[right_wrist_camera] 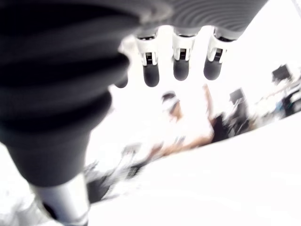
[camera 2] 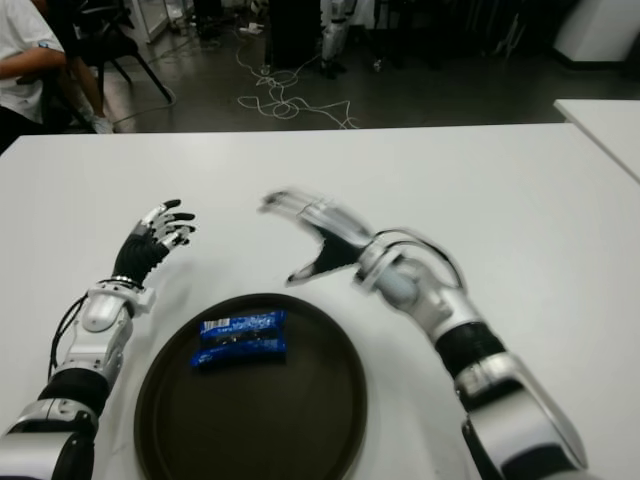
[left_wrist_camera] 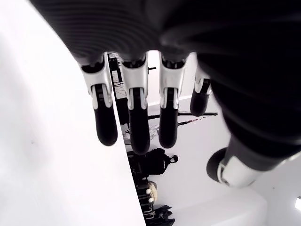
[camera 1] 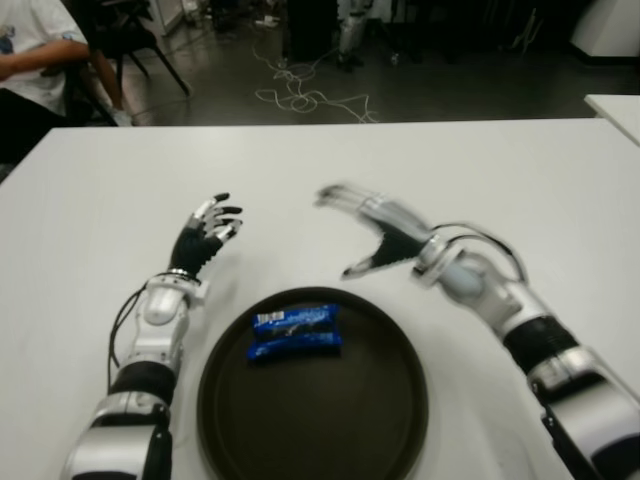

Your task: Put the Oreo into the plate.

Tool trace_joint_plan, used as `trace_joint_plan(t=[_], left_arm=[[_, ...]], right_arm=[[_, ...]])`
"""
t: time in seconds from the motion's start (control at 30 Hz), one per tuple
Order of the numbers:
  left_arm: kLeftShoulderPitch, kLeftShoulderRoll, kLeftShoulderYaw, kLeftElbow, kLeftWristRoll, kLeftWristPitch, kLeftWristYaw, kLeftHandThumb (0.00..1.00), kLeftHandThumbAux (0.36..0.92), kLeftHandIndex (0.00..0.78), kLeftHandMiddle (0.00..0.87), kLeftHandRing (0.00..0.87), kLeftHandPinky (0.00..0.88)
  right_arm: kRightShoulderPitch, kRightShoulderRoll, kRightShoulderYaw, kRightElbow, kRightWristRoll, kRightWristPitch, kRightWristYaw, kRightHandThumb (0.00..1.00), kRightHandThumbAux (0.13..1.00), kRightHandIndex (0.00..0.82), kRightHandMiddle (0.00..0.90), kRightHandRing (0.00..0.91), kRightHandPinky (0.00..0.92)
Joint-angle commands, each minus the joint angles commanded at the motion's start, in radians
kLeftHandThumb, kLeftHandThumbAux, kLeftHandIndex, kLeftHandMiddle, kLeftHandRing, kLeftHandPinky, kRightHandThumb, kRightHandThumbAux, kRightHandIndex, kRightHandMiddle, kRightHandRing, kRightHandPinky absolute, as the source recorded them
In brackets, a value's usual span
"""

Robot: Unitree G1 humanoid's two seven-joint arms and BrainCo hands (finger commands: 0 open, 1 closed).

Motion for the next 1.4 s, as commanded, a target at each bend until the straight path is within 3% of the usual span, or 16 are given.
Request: trace_joint_plan(t=[0.1, 0.23, 0.33, 0.43, 0.67, 0.93, 1.4], left_arm=[[-0.001, 0.000, -0.001, 0.005, 0.001, -0.004, -0.002, 0.314, 0.648, 0.156, 0.292, 0.291, 0.290], [-0.006, 0.004, -0.001, 0.014, 0.000, -0.005, -0.008, 0.319, 0.656, 0.161, 0.298, 0.294, 0.290], [-0.012, 0.004, 0.004, 0.024, -0.007, -0.006, -0.014, 0.324, 0.662, 0.168, 0.301, 0.299, 0.296], [-0.016, 0.002, 0.010, 0.032, -0.016, -0.007, -0.019, 0.335, 0.668, 0.170, 0.304, 0.303, 0.305], [-0.021, 0.004, 0.013, 0.038, -0.015, -0.003, -0.013, 0.349, 0.676, 0.172, 0.302, 0.297, 0.301], [-0.022, 0.007, 0.014, 0.033, -0.006, 0.006, 0.017, 0.339, 0.679, 0.157, 0.283, 0.279, 0.293], [-0.028, -0.007, 0.061, 0.043, -0.053, 0.009, 0.031, 0.255, 0.608, 0.116, 0.190, 0.205, 0.244]], right_arm=[[-0.044, 0.017, -0.053, 0.117, 0.053, 0.020, -0.037, 0.000, 0.812, 0.076, 0.100, 0.089, 0.097], [-0.086, 0.018, -0.158, 0.248, 0.163, 0.113, 0.013, 0.000, 0.799, 0.129, 0.174, 0.175, 0.201], [-0.080, 0.056, -0.254, 0.257, 0.282, 0.173, 0.088, 0.014, 0.780, 0.158, 0.209, 0.222, 0.265], [-0.109, 0.091, -0.380, 0.282, 0.432, 0.312, 0.197, 0.018, 0.765, 0.180, 0.232, 0.261, 0.326], [-0.135, 0.125, -0.473, 0.293, 0.539, 0.454, 0.273, 0.007, 0.761, 0.209, 0.280, 0.317, 0.381], [-0.119, 0.169, -0.470, 0.276, 0.544, 0.500, 0.328, 0.000, 0.736, 0.209, 0.320, 0.367, 0.418], [-0.107, 0.175, -0.431, 0.267, 0.514, 0.455, 0.371, 0.000, 0.666, 0.193, 0.301, 0.342, 0.384]])
